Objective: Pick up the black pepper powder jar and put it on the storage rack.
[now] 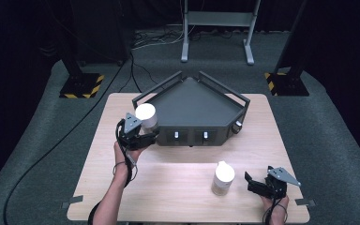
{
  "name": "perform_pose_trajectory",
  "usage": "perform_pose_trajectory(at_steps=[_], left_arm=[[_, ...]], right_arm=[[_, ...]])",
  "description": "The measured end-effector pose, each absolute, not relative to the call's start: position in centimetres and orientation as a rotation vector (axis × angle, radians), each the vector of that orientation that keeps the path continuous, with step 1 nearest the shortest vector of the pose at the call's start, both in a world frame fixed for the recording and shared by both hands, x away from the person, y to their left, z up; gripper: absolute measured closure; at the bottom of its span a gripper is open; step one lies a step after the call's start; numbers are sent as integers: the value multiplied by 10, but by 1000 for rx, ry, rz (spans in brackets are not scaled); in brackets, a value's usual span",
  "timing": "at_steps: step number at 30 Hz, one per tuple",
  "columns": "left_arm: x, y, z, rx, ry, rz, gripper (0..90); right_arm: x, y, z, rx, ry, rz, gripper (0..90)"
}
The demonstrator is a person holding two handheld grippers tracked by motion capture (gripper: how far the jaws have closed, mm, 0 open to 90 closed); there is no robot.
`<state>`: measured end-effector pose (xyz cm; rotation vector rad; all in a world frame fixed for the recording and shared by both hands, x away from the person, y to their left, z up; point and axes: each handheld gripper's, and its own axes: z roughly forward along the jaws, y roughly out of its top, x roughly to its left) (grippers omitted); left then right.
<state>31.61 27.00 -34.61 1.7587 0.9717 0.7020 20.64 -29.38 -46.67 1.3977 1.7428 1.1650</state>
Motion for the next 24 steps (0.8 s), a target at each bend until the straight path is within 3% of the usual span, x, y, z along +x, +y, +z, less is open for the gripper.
perform_pose_trajectory(at_steps=[24], left_arm=[[340, 258, -331, 1783, 961, 711, 305]], right_arm=[[206, -293, -467, 1398, 1741, 1163, 13]])
